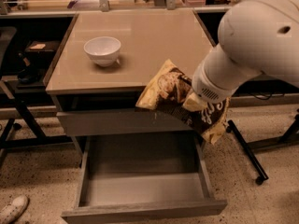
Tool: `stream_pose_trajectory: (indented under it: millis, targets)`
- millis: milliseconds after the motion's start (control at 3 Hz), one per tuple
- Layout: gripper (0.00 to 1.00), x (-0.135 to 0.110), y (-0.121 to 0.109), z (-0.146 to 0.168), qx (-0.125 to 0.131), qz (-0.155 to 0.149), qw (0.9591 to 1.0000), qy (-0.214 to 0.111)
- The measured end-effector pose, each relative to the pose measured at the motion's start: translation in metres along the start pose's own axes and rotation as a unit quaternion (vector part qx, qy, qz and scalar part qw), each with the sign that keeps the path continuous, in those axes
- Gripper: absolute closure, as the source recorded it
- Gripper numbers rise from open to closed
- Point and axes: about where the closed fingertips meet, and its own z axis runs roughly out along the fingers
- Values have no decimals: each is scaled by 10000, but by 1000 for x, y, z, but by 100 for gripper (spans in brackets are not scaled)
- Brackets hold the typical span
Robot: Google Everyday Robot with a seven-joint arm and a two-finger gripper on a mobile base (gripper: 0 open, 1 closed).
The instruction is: Pick brown chip bag from middle drawer and place on counter
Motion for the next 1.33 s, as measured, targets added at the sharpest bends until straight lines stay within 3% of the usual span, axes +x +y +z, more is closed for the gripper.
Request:
stream_pose_trajectory:
  millis: [667,1000,1333]
  targets:
    - [100,-65,-83,-29,530,-267,9981,-160]
    - [100,-98,-118,-32,712,-504,9959,-216]
    - [100,-128,-144,-23,735,-692,9946,-253]
